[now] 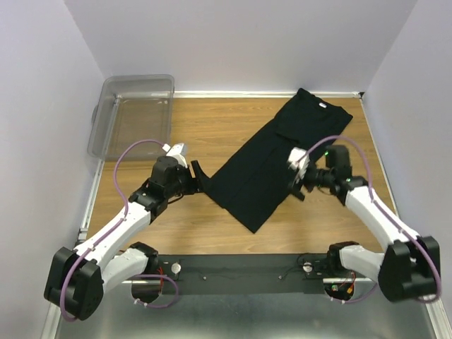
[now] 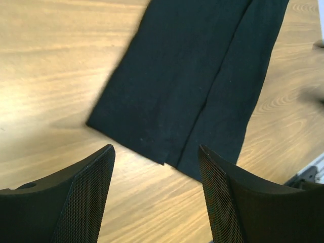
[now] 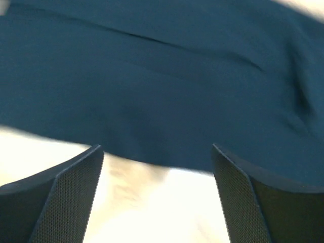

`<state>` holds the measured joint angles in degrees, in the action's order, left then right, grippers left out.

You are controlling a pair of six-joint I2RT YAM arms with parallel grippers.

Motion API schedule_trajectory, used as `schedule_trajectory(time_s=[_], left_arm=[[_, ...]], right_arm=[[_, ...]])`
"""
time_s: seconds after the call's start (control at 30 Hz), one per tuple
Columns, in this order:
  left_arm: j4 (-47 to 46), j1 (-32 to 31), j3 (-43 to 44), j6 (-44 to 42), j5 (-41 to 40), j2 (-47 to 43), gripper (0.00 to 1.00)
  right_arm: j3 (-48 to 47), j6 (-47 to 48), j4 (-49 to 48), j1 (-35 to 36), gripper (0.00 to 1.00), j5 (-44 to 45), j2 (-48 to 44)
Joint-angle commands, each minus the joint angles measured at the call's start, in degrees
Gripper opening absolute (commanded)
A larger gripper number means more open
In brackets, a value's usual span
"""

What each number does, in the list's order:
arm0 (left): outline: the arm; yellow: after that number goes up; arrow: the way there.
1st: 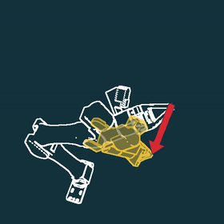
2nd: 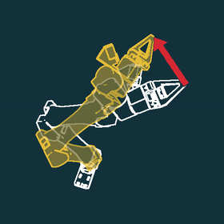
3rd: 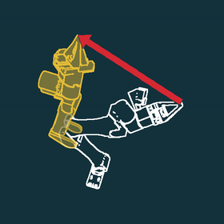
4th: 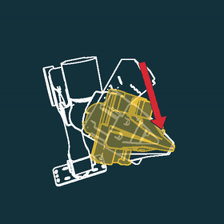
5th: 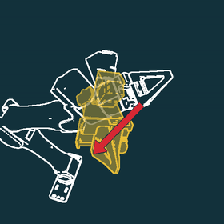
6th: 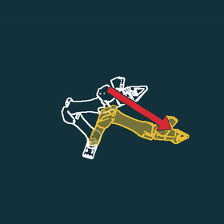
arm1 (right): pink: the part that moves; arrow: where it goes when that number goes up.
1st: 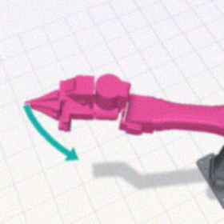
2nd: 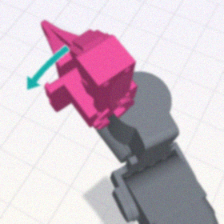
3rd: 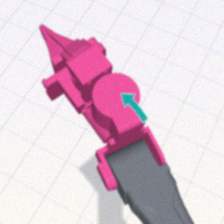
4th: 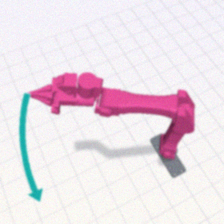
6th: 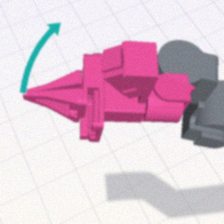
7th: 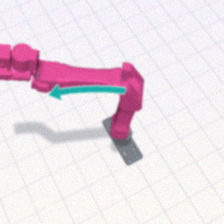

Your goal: Fold and stack the t-shirts

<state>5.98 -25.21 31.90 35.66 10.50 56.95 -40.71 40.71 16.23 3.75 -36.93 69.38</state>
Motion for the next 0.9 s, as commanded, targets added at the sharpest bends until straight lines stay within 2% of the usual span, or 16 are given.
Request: schedule_trajectory(time_s=[0.0, 0.03, 0.1, 0.13, 0.2, 0.23, 0.33, 0.4, 0.47, 0.7, 0.8, 0.87], left_arm=[[-0.88, -1.15, -2.19, 6.44, -4.17, 0.00, 0.75], [-1.14, -1.50, -3.59, 8.53, -4.87, 0.18, 0.75], [-2.46, -1.94, -4.74, 10.04, -6.19, 1.67, 0.75], [-3.68, -2.03, -5.70, 11.87, -6.80, 2.37, 0.75], [-3.60, -2.21, -5.62, 12.76, -7.42, 4.91, 0.75], [-3.52, -2.30, -5.45, 14.25, -8.30, 5.71, 0.73], [-4.74, -2.65, -5.09, 14.87, -9.62, 8.70, 0.73], [-5.71, -2.65, -5.09, 15.23, -10.06, 10.71, 0.73], [-5.71, -2.83, -4.39, 15.23, -10.06, 13.00, 0.73], [-4.48, -2.91, -1.14, 10.66, -18.84, 17.23, 0.70], [-4.14, -2.91, 0.35, 7.33, -18.24, 17.59, 0.66], [-4.04, -2.91, 0.80, 4.00, -17.36, 14.44, 0.65]], right_arm=[[3.55, 14.25, 5.11, 10.75, 0.97, -11.39, -5.85], [2.57, 11.26, 5.56, 15.45, 0.97, -11.93, -4.53], [2.39, 7.65, 3.29, 24.67, 0.97, -1.01, -3.73], [3.08, 4.24, -0.20, 35.60, 0.98, 4.35, -3.90], [2.31, -0.86, -1.46, 43.41, 1.00, 13.94, -1.82], [-1.09, -3.68, -0.77, 45.88, 1.00, 14.68, 0.55], [-4.29, -5.12, 2.05, 49.66, 1.00, 19.86, 8.36], [-3.60, -3.97, 1.35, 52.22, 1.00, 22.50, 9.71], [-3.76, -5.02, 0.74, 52.24, 1.00, 20.68, 10.33], [-1.83, -4.49, 0.38, 52.24, 1.00, 19.10, 9.54], [-1.65, -5.46, -0.06, 52.33, 1.00, 18.91, 12.08], [-2.27, -5.73, -0.14, 52.41, 1.00, 19.96, 13.84]])
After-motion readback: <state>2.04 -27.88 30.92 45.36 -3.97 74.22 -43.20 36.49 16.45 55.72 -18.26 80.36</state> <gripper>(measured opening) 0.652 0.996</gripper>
